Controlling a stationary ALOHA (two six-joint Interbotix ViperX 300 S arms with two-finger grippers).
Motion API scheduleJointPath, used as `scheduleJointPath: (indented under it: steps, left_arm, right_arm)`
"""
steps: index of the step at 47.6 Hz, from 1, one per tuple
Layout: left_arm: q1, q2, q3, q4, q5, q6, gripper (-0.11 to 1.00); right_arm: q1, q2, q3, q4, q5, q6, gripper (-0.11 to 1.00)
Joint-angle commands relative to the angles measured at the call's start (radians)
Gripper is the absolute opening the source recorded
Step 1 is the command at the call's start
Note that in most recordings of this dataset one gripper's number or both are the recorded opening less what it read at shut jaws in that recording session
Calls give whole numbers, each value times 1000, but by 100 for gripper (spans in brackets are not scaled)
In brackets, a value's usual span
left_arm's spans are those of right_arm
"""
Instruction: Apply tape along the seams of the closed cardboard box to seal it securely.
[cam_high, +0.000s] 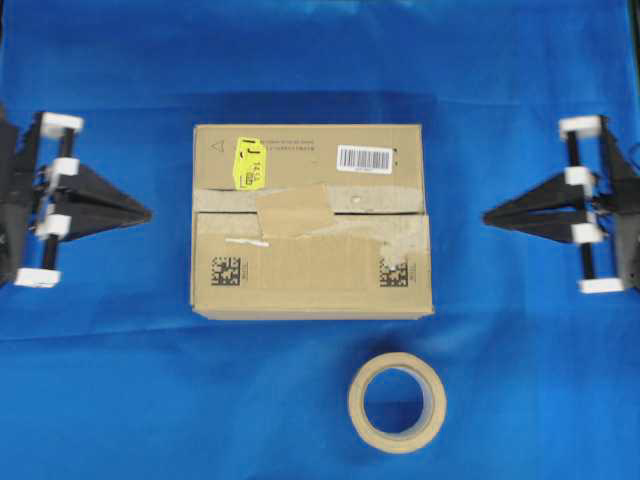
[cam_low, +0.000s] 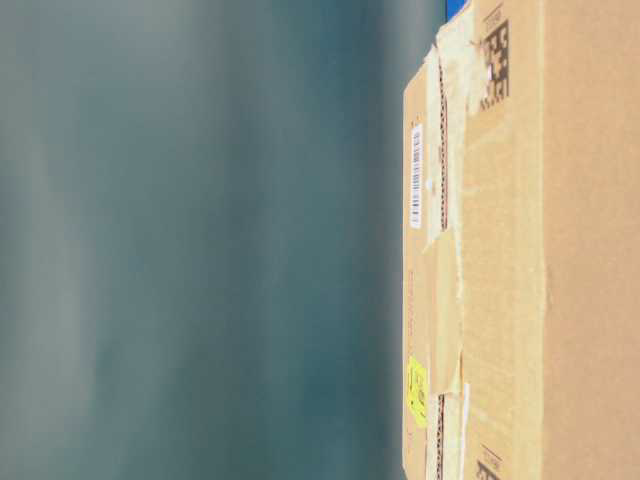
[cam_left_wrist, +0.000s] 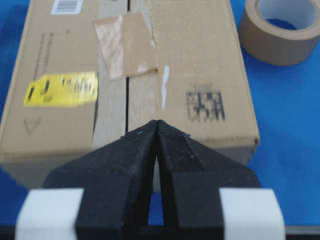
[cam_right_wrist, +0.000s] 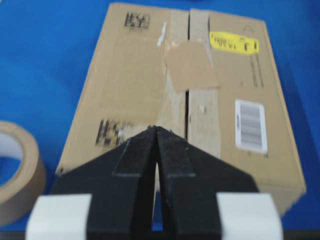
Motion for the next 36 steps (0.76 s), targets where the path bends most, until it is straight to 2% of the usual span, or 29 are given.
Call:
scheduleJointPath:
  steps: [1, 9, 16, 36]
  left_arm:
    - [2, -67, 43, 2, -5, -3, 0]
    - [2, -176, 127, 2, 0, -5, 0]
    - [3, -207, 178, 2, -5, -8, 0]
    - [3, -207, 179, 2, -11, -8, 0]
  right_arm:
    - [2, -49, 44, 8, 2, 2, 0]
    - [2, -81, 123, 14, -3, 2, 0]
    - [0, -60, 160, 14, -17, 2, 0]
    - [0, -32, 166, 14, -49, 2, 0]
